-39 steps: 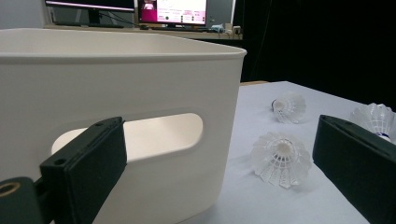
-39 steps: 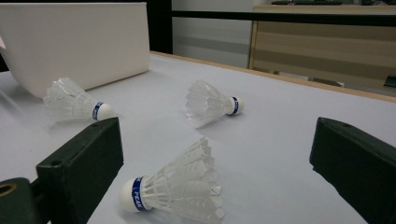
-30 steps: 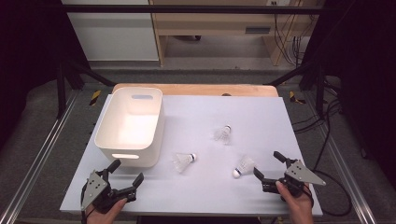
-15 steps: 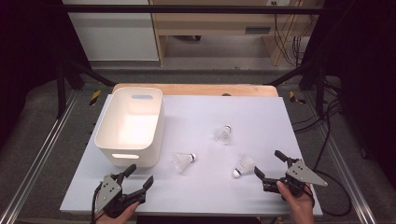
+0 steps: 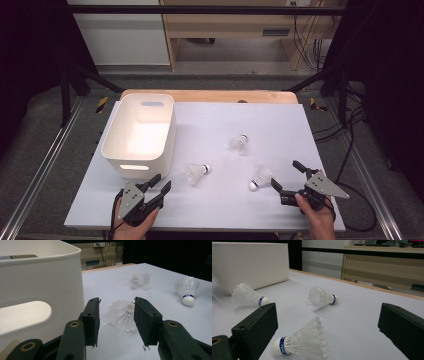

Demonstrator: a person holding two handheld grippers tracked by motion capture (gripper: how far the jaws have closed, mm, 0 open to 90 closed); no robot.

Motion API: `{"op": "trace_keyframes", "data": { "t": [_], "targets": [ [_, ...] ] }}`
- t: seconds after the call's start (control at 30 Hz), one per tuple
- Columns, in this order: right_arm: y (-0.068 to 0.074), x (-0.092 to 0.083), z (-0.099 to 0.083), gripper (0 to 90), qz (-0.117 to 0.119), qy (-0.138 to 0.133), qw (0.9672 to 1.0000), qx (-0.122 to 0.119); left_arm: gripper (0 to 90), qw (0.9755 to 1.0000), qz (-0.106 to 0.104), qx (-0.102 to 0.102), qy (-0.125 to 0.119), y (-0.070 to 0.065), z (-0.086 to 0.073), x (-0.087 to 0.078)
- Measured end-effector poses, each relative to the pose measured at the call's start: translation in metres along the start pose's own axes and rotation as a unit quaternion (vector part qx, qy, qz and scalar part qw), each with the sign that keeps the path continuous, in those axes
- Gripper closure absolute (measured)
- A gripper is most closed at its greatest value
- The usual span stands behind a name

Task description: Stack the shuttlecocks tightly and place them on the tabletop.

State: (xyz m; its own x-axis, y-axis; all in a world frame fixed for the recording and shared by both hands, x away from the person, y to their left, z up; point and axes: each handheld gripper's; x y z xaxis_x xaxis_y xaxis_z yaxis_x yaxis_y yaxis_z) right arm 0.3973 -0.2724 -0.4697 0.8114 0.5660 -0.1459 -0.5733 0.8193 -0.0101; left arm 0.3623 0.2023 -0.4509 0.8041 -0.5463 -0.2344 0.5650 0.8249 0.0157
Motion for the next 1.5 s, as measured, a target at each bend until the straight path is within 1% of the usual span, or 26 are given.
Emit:
{"op": "trace_keyframes", "data": {
  "t": [0.07,0.1,0.17,0.2,0.27,0.3,0.33,0.37,0.4,0.43,0.47,0.5,0.53,0.63,0.67,0.73,0.83,0.9,1.0,1.3,1.33,1.37,1.5],
  "targets": [
    [0.0,-0.001,0.0,3.2,-0.001,-0.001,1.0,-0.002,55.9,0.9999,-0.002,0.007,0.01,-0.004,0.002,0.005],
    [0.0,-0.001,0.0,3.2,-0.001,-0.001,1.0,-0.002,55.9,0.9999,-0.002,0.007,0.01,-0.004,0.002,0.005],
    [-0.001,-0.004,0.0,3.2,-0.004,-0.003,1.0,0.003,57.5,0.9996,-0.01,0.009,0.027,-0.011,0.005,0.014],
    [-0.001,-0.004,0.0,3.2,-0.004,-0.003,1.0,0.003,57.8,0.9996,-0.01,0.009,0.027,-0.011,0.005,0.014],
    [-0.002,-0.005,0.0,3.2,-0.006,-0.006,0.9999,0.006,63.6,0.9991,-0.014,0.016,0.038,-0.015,0.006,0.019],
    [-0.002,-0.005,0.0,3.2,-0.006,-0.006,0.9999,0.006,63.6,0.9987,-0.011,0.018,0.046,-0.016,0.006,0.022],
    [-0.003,-0.005,0.0,3.2,-0.007,-0.006,0.9999,0.006,68.2,0.9984,-0.012,0.019,0.051,-0.017,0.006,0.024],
    [-0.003,-0.005,0.0,3.2,-0.007,-0.006,0.9999,0.006,68.2,0.9981,-0.015,0.018,0.057,-0.017,0.006,0.027],
    [-0.003,-0.005,-0.001,3.2,-0.008,-0.005,0.9999,0.007,73.3,0.9977,-0.017,0.017,0.064,-0.017,0.006,0.03],
    [-0.003,-0.005,-0.001,3.2,-0.008,-0.005,0.9999,0.007,74.7,0.9964,-0.024,0.018,0.08,-0.018,0.005,0.036],
    [-0.003,-0.005,-0.001,3.2,-0.007,-0.005,0.9999,0.006,76.1,0.9957,-0.027,0.021,0.086,-0.018,0.004,0.039],
    [-0.003,-0.005,-0.001,3.2,-0.007,-0.005,0.9999,0.006,77.4,0.9952,-0.029,0.02,0.091,-0.018,0.004,0.042],
    [-0.003,-0.005,-0.001,3.2,-0.007,-0.005,0.9999,0.006,78.5,0.9952,-0.029,0.02,0.091,-0.018,0.004,0.042],
    [-0.003,-0.005,-0.001,3.2,-0.007,-0.005,0.9999,0.006,80.8,0.9935,-0.033,0.021,0.107,-0.018,0.001,0.049],
    [-0.003,-0.005,-0.001,3.2,-0.008,-0.004,0.9999,0.006,84.8,0.993,-0.035,0.018,0.112,-0.017,0.001,0.052],
    [-0.003,-0.005,-0.001,3.2,-0.008,-0.004,0.9999,0.007,85.8,0.9922,-0.036,0.014,0.119,-0.016,-0.001,0.055],
    [-0.003,-0.005,-0.001,3.3,-0.008,-0.002,0.9999,0.007,89.5,0.9903,-0.032,0.016,0.134,-0.016,-0.006,0.062],
    [-0.003,-0.005,-0.001,3.3,-0.007,-0.002,0.9999,0.008,89.9,0.9894,-0.03,0.016,0.141,-0.016,-0.009,0.066],
    [-0.003,-0.005,-0.001,3.3,-0.007,-0.003,0.9999,0.008,90.0,0.9892,-0.029,0.016,0.143,-0.016,-0.01,0.069],
    [-0.003,-0.005,-0.001,3.3,-0.007,-0.004,0.9999,0.008,90.0,0.9869,-0.032,0.018,0.157,-0.014,-0.013,0.077],
    [-0.003,-0.005,-0.001,3.3,-0.007,-0.005,0.9999,0.008,90.0,0.9868,-0.033,0.019,0.158,-0.014,-0.013,0.078],
    [-0.003,-0.005,-0.001,3.3,-0.007,-0.005,0.9999,0.008,90.0,0.9872,-0.034,0.018,0.155,-0.015,-0.013,0.079],
    [-0.003,-0.005,-0.001,3.4,-0.005,-0.003,1.0,0.007,90.0,0.9867,-0.037,0.022,0.157,-0.017,-0.01,0.082]
  ]
}}
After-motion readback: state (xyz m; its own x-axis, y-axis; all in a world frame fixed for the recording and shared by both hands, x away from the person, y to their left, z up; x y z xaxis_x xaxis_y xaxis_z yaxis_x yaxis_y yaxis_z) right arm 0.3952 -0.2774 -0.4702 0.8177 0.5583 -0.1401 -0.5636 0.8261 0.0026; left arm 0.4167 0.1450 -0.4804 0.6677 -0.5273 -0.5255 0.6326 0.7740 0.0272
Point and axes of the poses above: each handheld gripper's, and its own axes: x roughly forward along the jaws, z roughly out of its top, y roughly to its left, and after that the axes turned 1 degree about x, right-handed
